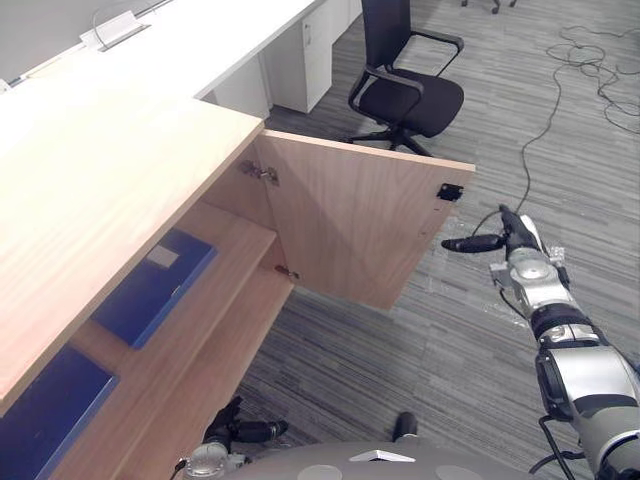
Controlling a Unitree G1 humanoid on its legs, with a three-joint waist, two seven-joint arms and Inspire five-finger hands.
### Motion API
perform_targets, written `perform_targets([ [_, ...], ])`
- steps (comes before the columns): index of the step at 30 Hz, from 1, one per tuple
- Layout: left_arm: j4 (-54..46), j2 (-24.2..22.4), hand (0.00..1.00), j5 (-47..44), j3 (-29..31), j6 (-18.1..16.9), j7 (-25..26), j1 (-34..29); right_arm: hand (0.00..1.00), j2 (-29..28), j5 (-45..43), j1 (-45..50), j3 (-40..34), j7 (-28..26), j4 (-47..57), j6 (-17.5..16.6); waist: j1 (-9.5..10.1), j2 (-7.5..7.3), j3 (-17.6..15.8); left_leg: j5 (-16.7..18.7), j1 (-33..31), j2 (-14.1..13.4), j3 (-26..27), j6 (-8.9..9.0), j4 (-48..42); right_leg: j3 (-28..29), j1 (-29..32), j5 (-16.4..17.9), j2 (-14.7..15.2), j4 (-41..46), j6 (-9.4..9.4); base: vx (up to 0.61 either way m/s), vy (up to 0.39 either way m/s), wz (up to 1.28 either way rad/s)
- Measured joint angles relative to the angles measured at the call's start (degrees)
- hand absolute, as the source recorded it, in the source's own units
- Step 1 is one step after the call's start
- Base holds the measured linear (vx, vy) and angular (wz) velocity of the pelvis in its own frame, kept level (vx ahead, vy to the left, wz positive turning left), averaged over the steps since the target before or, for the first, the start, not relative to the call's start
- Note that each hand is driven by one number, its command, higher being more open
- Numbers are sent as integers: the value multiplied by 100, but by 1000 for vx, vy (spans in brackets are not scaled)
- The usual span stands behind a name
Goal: Walk over to the cabinet, pick up the folder, carry it to the office cabinet, place the folder inside the office cabinet, then close the office cabinet door
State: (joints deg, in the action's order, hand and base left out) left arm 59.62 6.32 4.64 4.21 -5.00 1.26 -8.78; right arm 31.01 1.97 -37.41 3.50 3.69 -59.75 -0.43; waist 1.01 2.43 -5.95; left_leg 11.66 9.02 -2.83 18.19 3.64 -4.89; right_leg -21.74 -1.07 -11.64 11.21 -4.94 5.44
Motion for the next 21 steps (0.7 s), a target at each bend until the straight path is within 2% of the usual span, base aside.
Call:
perform_targets([
  [7, -111, -17, 100, 1, 48, -7, 10, -83, 100, -2, 208, -545, 369, -40, 295, -160, 34, -6, -24, -21, -60, 41, -122, -33, -14, -26, 1, -157, 60, 1, -25, -12, 10, 8],
  [11, -111, -45, 100, 0, 122, -9, 19, -102, 100, 10, 206, -614, 466, -17, 302, -133, 18, 8, -37, -23, -72, 51, -136, -32, -137, -22, 1, -326, 73, 2, -116, -7, 18, -8],
  [15, -112, -36, 100, 0, 122, -21, 18, -93, 100, 27, 208, -653, 734, -44, 332, -133, -61, 7, -38, -29, -279, 91, -237, -22, -621, -24, 8, -461, 168, 4, -256, -9, 11, -7],
  [16, -121, -8, 100, 2, 129, -28, 7, -84, 100, 93, 212, -687, 920, -63, 367, -132, -71, -53, -71, -18, -531, 145, -284, 0, -1147, -19, 5, -525, 355, 33, -267, 0, 0, 0],
  [17, -156, 38, 100, 0, 122, -43, 3, -76, 100, 87, 214, -692, 1001, -66, 387, -132, -63, -186, -139, 340, -702, 152, -287, -60, -1338, 29, 1, -541, 518, 35, -278, -85, 13, 14],
  [18, -183, 21, 100, -1, 129, -141, 24, -78, 100, 288, 208, -724, 1090, -58, 389, -127, -65, -114, -131, 203, -633, 61, -298, -159, -63, 168, 22, -541, 563, 32, -265, -112, 65, -2],
  [19, -223, -82, 100, -5, 125, -146, 53, -102, 100, 536, 200, -779, 1294, -103, 398, -121, -9, -85, -173, -776, -493, 19, -115, -51, 353, 166, 76, -622, 495, 31, -54, -116, 53, -17],
  [20, -228, -84, 100, -14, 118, -147, 88, -139, 100, 568, 200, -806, 1413, -153, 428, -119, 2, -61, -158, -786, -497, 15, -101, -37, 350, 112, 115, -669, 500, 33, 30, -48, 67, -37],
  [21, -215, 69, 100, -13, 113, -138, 93, -199, 100, 664, 186, -811, 1719, -294, 524, -120, -33, -156, -189, -758, -501, 10, -108, -4, 347, 101, 119, -656, 491, 32, 54, -41, 15, -21],
])
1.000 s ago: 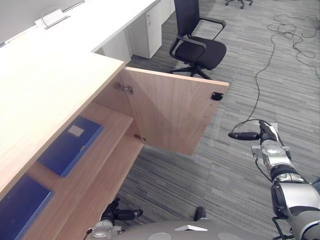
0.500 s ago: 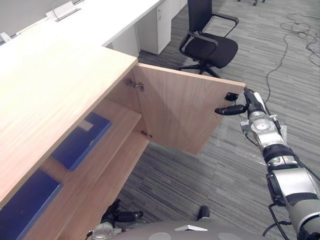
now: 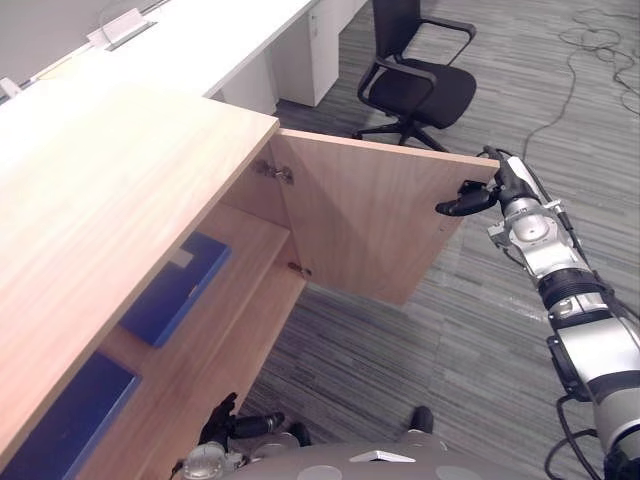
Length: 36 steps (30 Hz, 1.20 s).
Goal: Walk over to the cabinet, pick up the folder, carry it to the office cabinet, place the folder inside the office cabinet, then close the office cabinet door
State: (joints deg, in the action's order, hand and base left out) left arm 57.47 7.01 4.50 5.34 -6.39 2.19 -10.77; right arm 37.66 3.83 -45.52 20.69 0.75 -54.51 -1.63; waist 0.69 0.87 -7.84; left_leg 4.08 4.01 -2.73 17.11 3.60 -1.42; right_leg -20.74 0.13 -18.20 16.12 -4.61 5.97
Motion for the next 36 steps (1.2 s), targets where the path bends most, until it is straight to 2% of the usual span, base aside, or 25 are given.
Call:
perform_targets([
  [2, 39, 118, 100, 3, -3, 5, -23, -10, 100, 267, -61, 12, 603, -254, 272, -2, -47, -132, -11, 3, -3, -53, -4, 5, 15, 9, 12, 50, -60, 0, 10, -35, -7, -8],
  [3, 41, 123, 100, 3, -2, 5, -32, -5, 100, 463, -120, 17, 937, -414, 499, -1, -46, -147, -6, 11, -11, -96, -4, 10, 14, 8, 16, 91, -100, 0, 4, -19, -41, -6],
  [5, 51, 163, 100, 22, 9, 1, -67, 28, 100, 1160, -331, 20, 1796, -913, 1385, -4, -46, -217, 1, 43, -63, -151, 4, 54, -49, 22, 22, 399, -143, 0, 49, -20, -87, -9],
  [8, 54, 175, 100, 47, 25, 2, -111, 46, 100, 1627, -739, 5, 2350, -1419, 2247, -43, -44, -227, 9, 35, -65, -310, 24, 140, -73, 24, 16, 681, -302, 2, 78, -25, -176, -14],
  [9, 61, 172, 100, 62, 25, 2, -126, 86, 100, 1814, -987, -12, 2632, -1718, 2691, -61, -42, -207, 21, 25, -79, -456, 24, 242, -115, 19, 11, 772, -471, 2, 31, -30, -156, -8],
  [13, 115, 157, 100, 73, 29, 1, -206, 186, 100, 2117, -1383, -23, 3347, -2318, 3645, -87, -6, -209, 154, -66, -119, -866, -41, 455, -137, -47, 1, 941, -856, 1, -203, -52, -188, -2],
  [18, 194, 108, 100, 75, 137, 5, -233, 170, 100, 2094, -2046, -20, 4213, -3190, 4863, -89, 96, -191, 455, -223, -181, -1101, -143, 571, -4, -134, 66, 1070, -1136, -1, -354, -34, -96, 9],
  [22, 235, 70, 100, 280, 256, 7, -244, 180, 100, 1707, -2697, -31, 4638, -3572, 5732, -179, 244, -222, 693, -394, -249, -1096, -279, 602, 178, -281, 107, 1078, -1148, -1, -367, -4, 6, 19],
  [25, 235, 75, 100, 289, 436, 9, -239, 159, 100, 1471, -2877, -142, 4672, -3653, 6179, -356, 397, -346, 811, -401, -260, -1084, -304, 601, 178, -305, 102, 1078, -1133, -3, -367, 12, 37, 6],
  [29, 285, 199, 100, 289, 505, 33, -230, 100, 100, 1377, -2990, -306, 4811, -3700, 6477, -471, 438, -556, 953, -404, -290, -1059, -352, 599, 178, -350, 92, 1078, -1103, -30, -367, 13, 47, 7],
  [32, 285, 254, 100, 290, 511, 33, -228, 110, 100, 1379, -2980, -266, 4935, -3771, 6474, -465, 426, -612, 1001, -407, -292, -1054, -355, 595, 179, -349, 91, 1077, -1098, -30, -367, 7, 21, 0],
  [36, 286, 249, 100, 291, 495, 33, -243, 128, 100, 1389, -2948, -72, 4941, -3773, 6473, -465, 415, -593, 1013, -408, -296, -1052, -364, 580, 182, -351, 92, 1078, -1097, -30, -367, 2, 9, 0],
])
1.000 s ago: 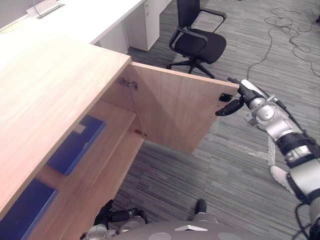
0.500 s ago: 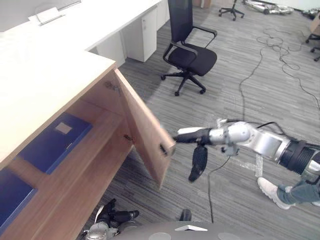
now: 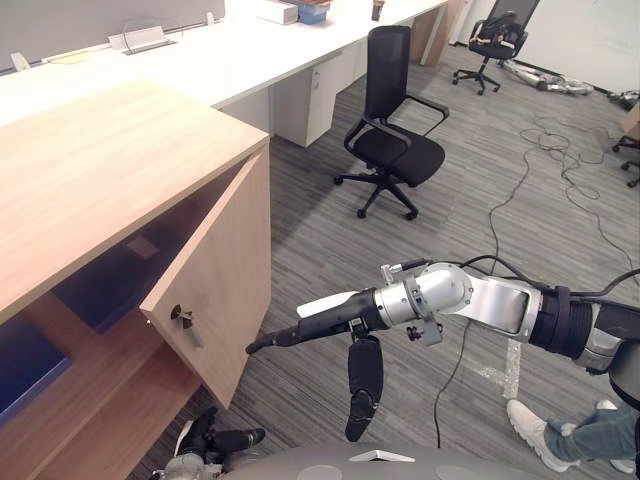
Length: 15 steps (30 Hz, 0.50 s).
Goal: Walk over to the cabinet, pick up the folder, carry it to the office cabinet, place the folder inside the office cabinet, then close the office cabinet door
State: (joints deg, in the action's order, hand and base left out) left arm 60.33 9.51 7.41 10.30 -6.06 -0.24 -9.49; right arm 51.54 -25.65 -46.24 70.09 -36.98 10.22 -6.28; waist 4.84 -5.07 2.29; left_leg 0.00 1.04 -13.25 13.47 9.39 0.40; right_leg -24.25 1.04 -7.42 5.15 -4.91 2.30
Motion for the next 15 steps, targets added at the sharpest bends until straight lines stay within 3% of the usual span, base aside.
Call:
perform_targets([
  [6, 22, -21, 100, 1, -64, 0, -19, 14, 100, 31, 299, 1049, -258, 4, -251, 0, 57, 99, 20, -17, -54, 24, -82, -23, 3, -73, 6, 1, 24, 0, 1, 16, 35, 7],
  [11, 34, -66, 100, 3, -337, 0, -74, 61, 100, 14, 1091, 2060, -683, 12, -1382, -4, 155, 256, -65, -52, -122, 114, -255, -73, 28, -208, -18, 4, 121, 1, 35, 8, 49, 14],
  [13, 31, -69, 100, 2, -496, -2, -76, 98, 100, -104, 1444, 2541, -1084, 27, -1880, -17, 156, 288, -79, -99, -189, 170, -388, -88, 54, -348, -34, 21, 194, 7, 59, 26, 63, 46],
  [15, 23, -70, 100, 3, -748, -3, -89, 110, 100, -600, 1913, 3344, -2068, 244, -2859, -18, 128, 386, -140, -194, -192, 292, -661, -101, 148, -611, -165, 50, 313, 33, 139, 45, 76, 65],
])
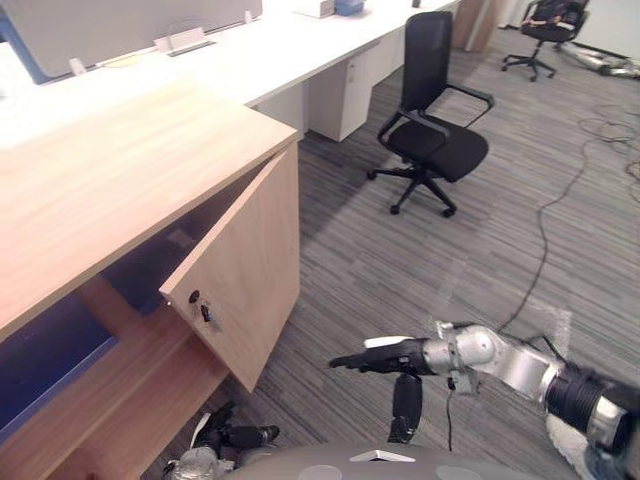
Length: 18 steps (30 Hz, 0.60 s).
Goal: Walk over to the cabinet, pick up the folder, carry it to the office cabinet, place the folder inside the office cabinet, then close the office cabinet door
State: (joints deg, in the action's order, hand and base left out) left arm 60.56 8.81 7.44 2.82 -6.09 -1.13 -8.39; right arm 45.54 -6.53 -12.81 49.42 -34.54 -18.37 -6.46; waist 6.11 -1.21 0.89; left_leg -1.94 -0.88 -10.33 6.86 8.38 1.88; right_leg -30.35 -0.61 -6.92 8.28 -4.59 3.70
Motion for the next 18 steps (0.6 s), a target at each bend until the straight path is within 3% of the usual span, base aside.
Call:
perform_targets([
  [2, -4, -57, 100, 1, -173, -7, 0, 1, 100, -909, 251, 594, -1240, 561, -1333, 14, -56, 162, -2, -28, -49, 219, -300, -74, 27, -304, -147, 57, 209, 4, 162, 26, 97, 70],
  [5, -1, -140, 100, 20, -282, -18, 0, 2, 100, -1747, 632, 777, -2310, 1283, -2403, 65, -104, 317, -51, -28, -63, 494, -626, -212, 24, -619, -238, 179, 534, 291, 311, 40, 128, 74],
  [7, 19, -194, 100, 21, -408, -18, 10, -15, 100, -2452, 833, 930, -3358, 1954, -3325, 124, -154, 420, -8, -10, -46, 888, -1085, -377, -68, -1026, -336, 568, 1126, 1153, 511, 82, 158, 110],
  [8, 25, -196, 100, 21, -417, -18, 19, -11, 100, -2615, 831, 951, -3636, 2085, -3552, 138, -150, 421, -6, 15, -41, 1001, -1209, -431, -109, -1084, -362, 649, 1306, 1401, 523, 88, 181, 117],
  [10, 50, -208, 100, -2, -428, -9, 76, -5, 100, -3182, 792, 965, -4681, 2685, -4392, 267, -153, 420, -6, 63, 28, 1373, -1707, -568, -198, -1156, -382, 761, 1979, 2505, 305, 88, 202, 122],
  [11, 68, -194, 100, -11, -428, -3, 91, 1, 100, -3310, 774, 965, -4954, 2817, -4590, 290, -158, 398, -6, 55, 44, 1441, -1848, -596, -210, -1035, -365, 742, 2105, 2758, 126, 135, 155, 131],
  [12, 77, -177, 100, -22, -431, 26, 126, 4, 100, -3524, 598, 969, -5416, 3096, -4925, 365, -166, 372, -19, 63, 52, 1573, -2068, -667, -288, -642, -296, 586, 2219, 3104, -178, 170, 106, 119],
  [13, 70, -159, 100, -26, -433, 41, 174, 13, 100, -3726, 281, 976, -5888, 3335, -5178, 418, -145, 351, -39, 44, 52, 1656, -2293, -779, -374, -82, -223, 364, 2201, 3321, -395, 161, 69, 110],
  [14, 72, -144, 100, -27, -432, 76, 195, -2, 100, -3830, 95, 992, -6103, 3411, -5247, 437, -156, 328, -67, 24, 72, 1696, -2411, -817, -394, 184, -209, 275, 2188, 3424, -379, 174, 12, 97],
  [16, 75, -145, 100, -42, -412, 143, 225, 97, 100, -4076, -789, 1055, -6736, 3515, -5319, 370, -193, 332, -262, 25, 132, 1752, -2914, -918, -483, 1089, -225, 1047, 1754, 3466, -103, 113, -82, 121],
  [17, 79, -166, 100, -39, -383, 151, 222, 218, 100, -4110, -1383, 1057, -7087, 3514, -5276, 336, -251, 354, -397, 99, 88, 1754, -3356, -961, -582, 1672, -153, 1657, 1210, 3406, 5, 30, -128, 141],
  [18, 79, -179, 100, -39, -355, 149, 222, 222, 100, -4141, -1579, 1085, -7205, 3518, -5273, 324, -294, 386, -430, 106, 48, 1759, -3541, -956, -594, 1936, -84, 1819, 992, 3360, 38, 29, -189, 150],
])
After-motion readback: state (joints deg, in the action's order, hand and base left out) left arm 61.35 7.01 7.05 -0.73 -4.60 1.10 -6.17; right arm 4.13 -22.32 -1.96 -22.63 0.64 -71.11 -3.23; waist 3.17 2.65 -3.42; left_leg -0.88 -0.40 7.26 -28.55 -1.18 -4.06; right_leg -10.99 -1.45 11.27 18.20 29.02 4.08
